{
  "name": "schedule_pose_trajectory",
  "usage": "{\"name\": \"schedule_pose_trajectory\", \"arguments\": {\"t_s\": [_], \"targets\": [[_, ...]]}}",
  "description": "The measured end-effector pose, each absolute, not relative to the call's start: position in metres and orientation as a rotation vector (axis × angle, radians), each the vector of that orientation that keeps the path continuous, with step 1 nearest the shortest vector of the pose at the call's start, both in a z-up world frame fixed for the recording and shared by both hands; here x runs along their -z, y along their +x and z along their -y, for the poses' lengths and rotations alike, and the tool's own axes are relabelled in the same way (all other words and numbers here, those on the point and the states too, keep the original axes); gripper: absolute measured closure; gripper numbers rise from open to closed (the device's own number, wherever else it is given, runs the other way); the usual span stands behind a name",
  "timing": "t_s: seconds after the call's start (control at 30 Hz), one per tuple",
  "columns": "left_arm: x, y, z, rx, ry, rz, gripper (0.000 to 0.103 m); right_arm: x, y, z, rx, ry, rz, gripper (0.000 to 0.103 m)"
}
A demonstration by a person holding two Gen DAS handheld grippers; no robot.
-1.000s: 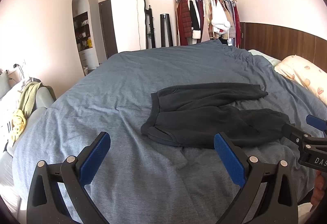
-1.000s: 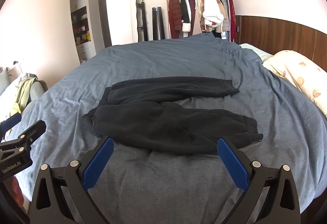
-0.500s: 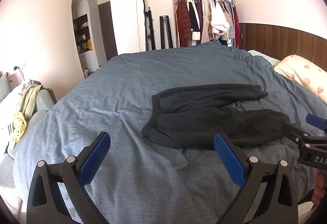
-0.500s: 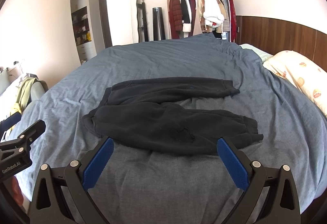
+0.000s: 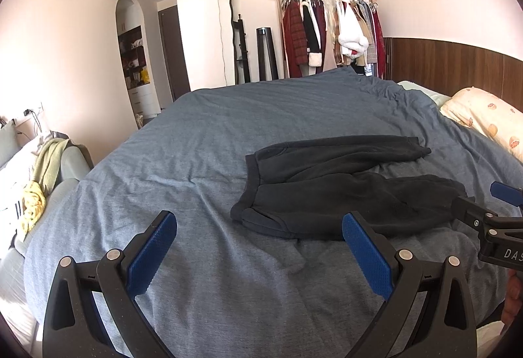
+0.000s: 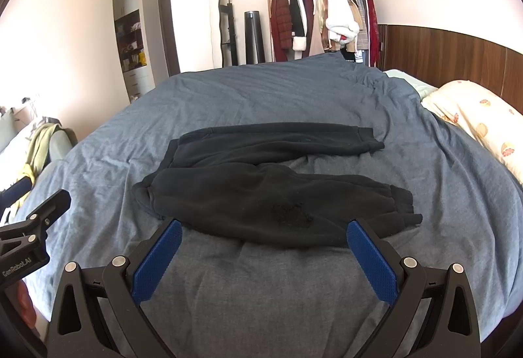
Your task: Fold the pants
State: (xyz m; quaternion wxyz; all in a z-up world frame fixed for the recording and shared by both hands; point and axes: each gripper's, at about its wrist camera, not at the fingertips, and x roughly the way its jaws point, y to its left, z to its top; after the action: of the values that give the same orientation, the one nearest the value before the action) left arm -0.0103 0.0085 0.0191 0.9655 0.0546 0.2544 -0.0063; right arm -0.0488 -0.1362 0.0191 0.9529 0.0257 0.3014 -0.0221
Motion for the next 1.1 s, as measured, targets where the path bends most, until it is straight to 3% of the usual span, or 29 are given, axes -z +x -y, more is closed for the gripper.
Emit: {"name": "schedule_pose_trajectory", "arguments": {"t_s": [0.57, 1.1], "targets": [[-0.016, -0.007, -0.017, 0.004, 0.099, -0.510, 0.000, -0.020, -0.043, 0.124, 0.036, 0.034, -0.621, 0.000], [0.019, 0.025, -0.031, -0.020, 0.083, -0.588, 0.000, 0.006, -0.019, 0.118, 0.008, 0.014, -0.702, 0.000]]}}
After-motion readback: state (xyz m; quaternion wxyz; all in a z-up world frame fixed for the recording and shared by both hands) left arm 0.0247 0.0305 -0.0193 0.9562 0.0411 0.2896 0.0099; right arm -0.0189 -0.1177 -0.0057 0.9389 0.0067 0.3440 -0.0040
